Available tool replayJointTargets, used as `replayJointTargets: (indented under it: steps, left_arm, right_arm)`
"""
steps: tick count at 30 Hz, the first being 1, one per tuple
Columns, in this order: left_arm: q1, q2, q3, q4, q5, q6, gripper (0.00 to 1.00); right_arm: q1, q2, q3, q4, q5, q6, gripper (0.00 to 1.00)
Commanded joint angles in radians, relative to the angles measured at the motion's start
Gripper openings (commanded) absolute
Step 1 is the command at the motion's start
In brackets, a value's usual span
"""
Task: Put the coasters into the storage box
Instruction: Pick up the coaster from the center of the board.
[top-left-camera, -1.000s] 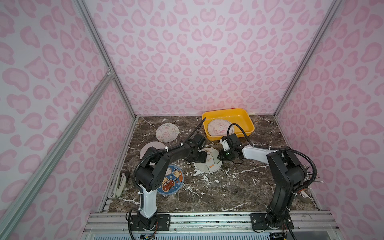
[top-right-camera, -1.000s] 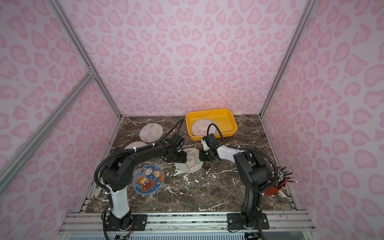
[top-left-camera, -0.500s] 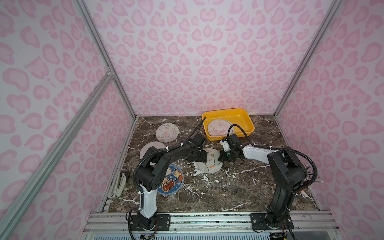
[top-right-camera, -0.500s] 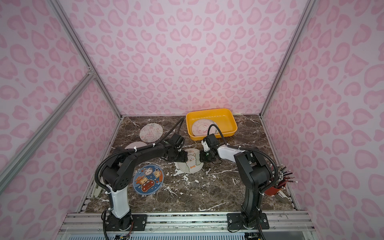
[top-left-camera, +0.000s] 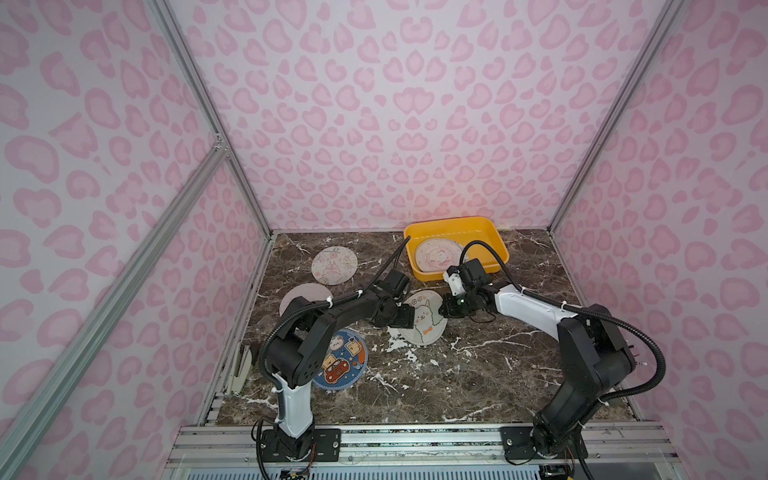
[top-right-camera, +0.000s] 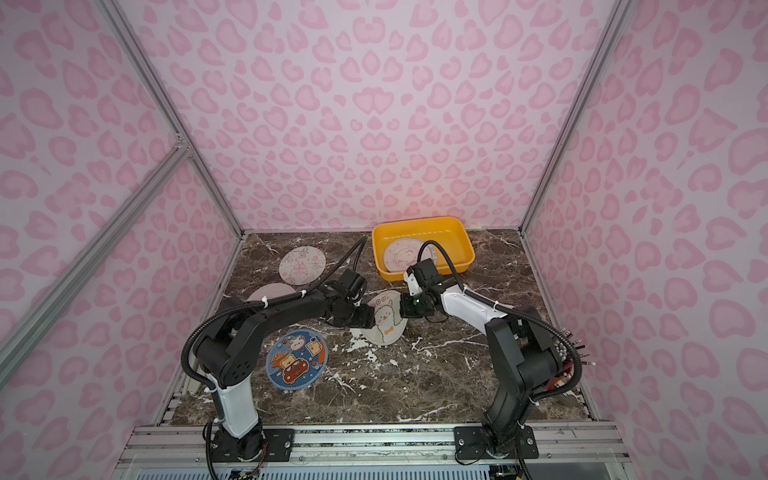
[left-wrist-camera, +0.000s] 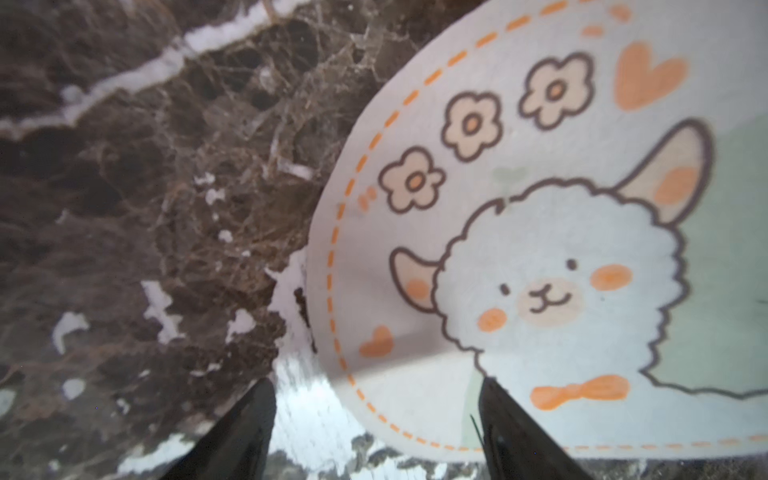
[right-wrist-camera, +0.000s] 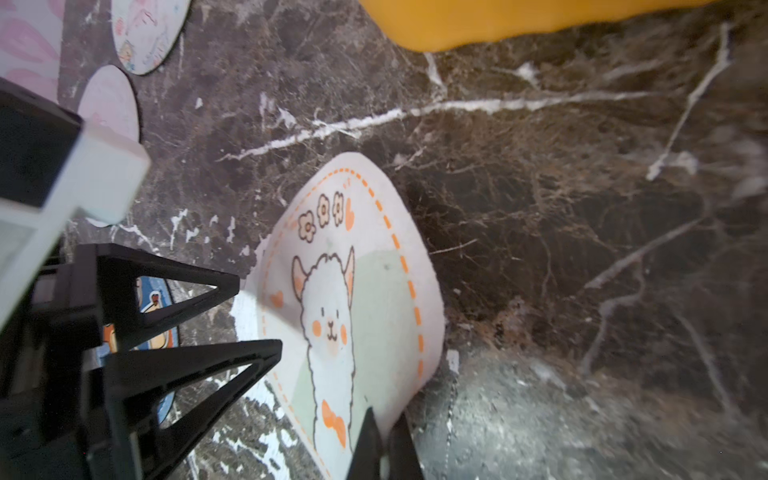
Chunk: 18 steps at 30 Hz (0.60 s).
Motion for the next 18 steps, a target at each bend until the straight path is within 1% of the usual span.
replayJointTargets:
  steps: [1,4,10,13,14,18]
  left_arm:
    - [0.01,-0.036,-0.02,-0.007,0.009,-0.003,0.82]
    - [0.017,-0.067,-0.039,-0.006,0.008,-0.002,0.86]
    - [0.024,-0.103,-0.062,0.001,0.012,0.006,0.9]
    - [0.026,-0.115,-0.071,0.002,0.016,0.006,0.91]
    - [0.026,-0.118,-0.076,0.004,0.016,0.006,0.91]
    - [0.026,-0.134,-0.093,0.008,0.016,0.008,0.93]
  right_arm:
    - [0.0,-0.045,0.015,-0.071,0.0,-0.021,0.0]
    - [0.001,-0.095,0.048,-0.12,0.0,-0.035,0.0]
    - [-0.024,-0.145,0.169,-0.199,0.021,-0.052,0.0]
    - [-0.049,-0.138,0.243,-0.223,0.024,-0.061,0.0]
    - [-0.057,-0.132,0.291,-0.23,0.026,-0.065,0.0]
    - [-0.093,-0.081,0.405,-0.248,0.04,-0.093,0.0]
